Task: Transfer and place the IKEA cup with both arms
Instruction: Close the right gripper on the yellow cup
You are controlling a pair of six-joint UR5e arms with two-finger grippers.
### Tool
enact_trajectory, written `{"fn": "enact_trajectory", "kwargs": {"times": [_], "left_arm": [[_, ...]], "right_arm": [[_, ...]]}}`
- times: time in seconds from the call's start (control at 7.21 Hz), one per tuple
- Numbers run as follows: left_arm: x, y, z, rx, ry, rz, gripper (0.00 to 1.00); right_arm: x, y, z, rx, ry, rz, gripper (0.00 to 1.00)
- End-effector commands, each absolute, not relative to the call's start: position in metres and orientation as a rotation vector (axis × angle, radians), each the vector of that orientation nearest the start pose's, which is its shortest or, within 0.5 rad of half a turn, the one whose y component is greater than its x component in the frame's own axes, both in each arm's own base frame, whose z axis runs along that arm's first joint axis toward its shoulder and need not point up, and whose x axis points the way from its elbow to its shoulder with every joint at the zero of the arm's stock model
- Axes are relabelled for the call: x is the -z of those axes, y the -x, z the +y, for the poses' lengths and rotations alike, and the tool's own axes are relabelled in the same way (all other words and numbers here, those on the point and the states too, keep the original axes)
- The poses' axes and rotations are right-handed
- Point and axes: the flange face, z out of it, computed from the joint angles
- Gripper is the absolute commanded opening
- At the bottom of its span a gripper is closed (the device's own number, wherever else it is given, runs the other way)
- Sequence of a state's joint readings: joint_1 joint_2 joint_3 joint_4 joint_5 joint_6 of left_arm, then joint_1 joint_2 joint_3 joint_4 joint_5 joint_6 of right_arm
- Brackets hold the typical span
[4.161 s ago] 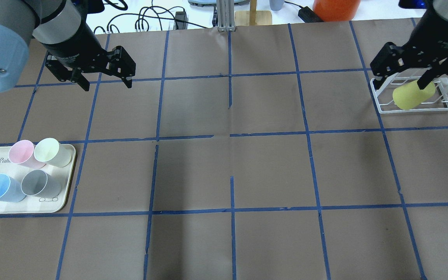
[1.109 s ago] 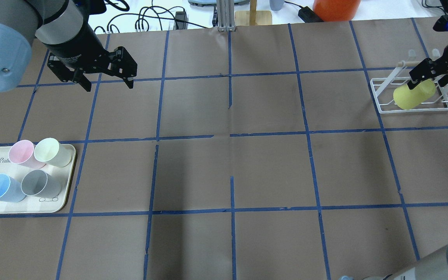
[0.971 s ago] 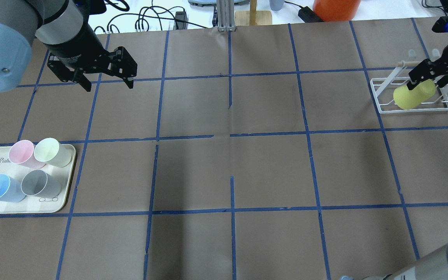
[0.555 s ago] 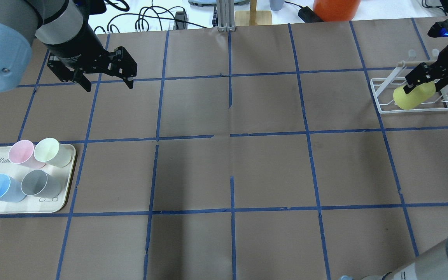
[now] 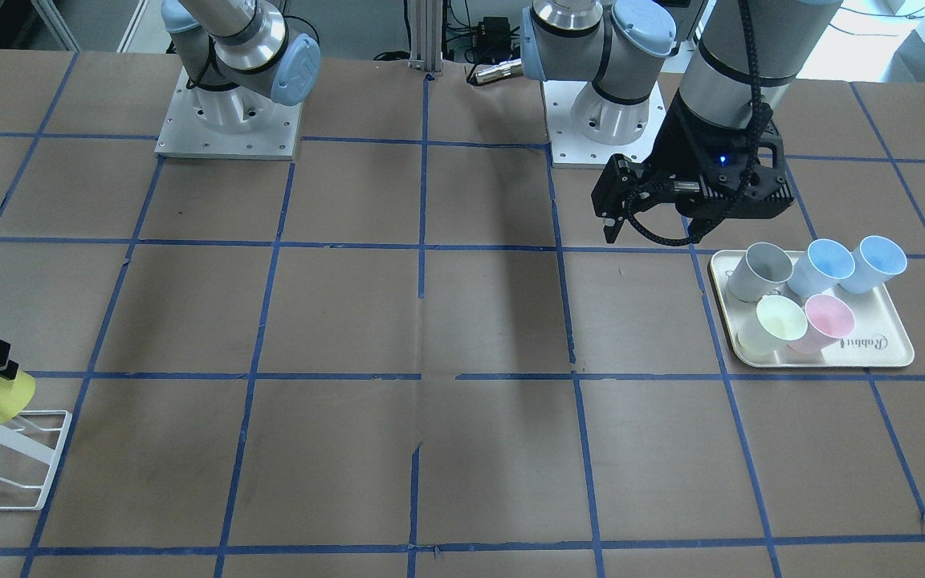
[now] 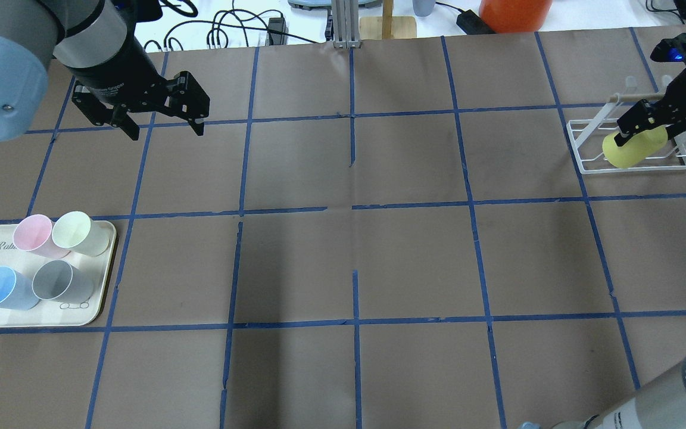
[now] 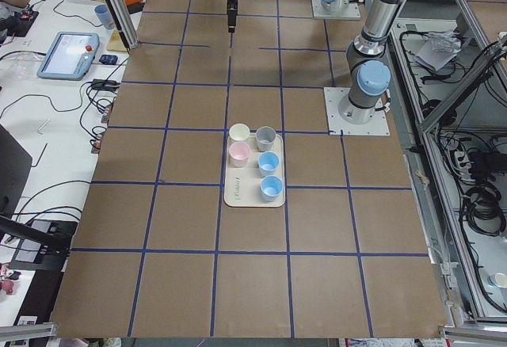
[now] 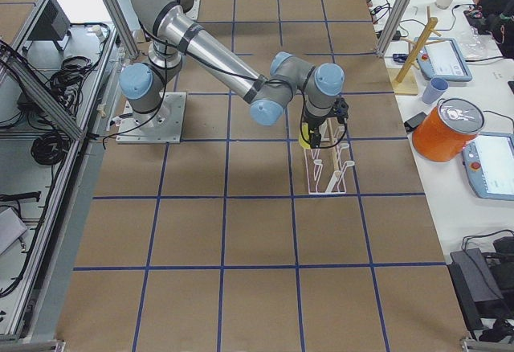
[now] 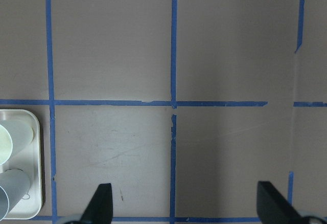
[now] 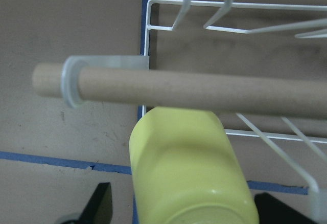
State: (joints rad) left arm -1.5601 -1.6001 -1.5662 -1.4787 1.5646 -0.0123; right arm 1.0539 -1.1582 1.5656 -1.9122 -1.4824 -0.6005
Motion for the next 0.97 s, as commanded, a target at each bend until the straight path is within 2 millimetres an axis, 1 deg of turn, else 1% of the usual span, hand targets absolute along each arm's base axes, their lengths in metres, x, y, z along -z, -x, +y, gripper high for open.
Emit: {"fn": "enact_trajectory", "kwargs": {"times": [0.0, 0.14, 0.28, 0.42, 0.55, 0.83], "left_arm": [[-0.485, 0.128, -0.512, 0.106, 0.036, 3.146, 1.0], [-0.485, 0.128, -0.512, 0.106, 0.036, 3.146, 1.0], [-0.485, 0.128, -0.512, 0.106, 0.036, 3.146, 1.0], [-0.485, 0.128, -0.512, 0.106, 0.036, 3.146, 1.0], [-0.486, 0.128, -0.512, 0.109, 0.036, 3.146, 1.0], [-0.486, 0.128, -0.512, 0.109, 0.036, 3.146, 1.0]], "right_arm": [[-0.292, 0.185, -0.613, -0.016, 0.121, 3.031, 0.71], [-0.296, 0.183, -0.609, -0.028, 0.117, 3.032, 0.76], [-0.306, 0.179, -0.609, -0.016, 0.124, 3.039, 0.81], [-0.311, 0.177, -0.606, -0.034, 0.123, 3.032, 0.81], [-0.314, 0.176, -0.605, -0.034, 0.123, 3.032, 0.83], [-0.307, 0.176, -0.605, -0.049, 0.125, 3.025, 0.83]]}}
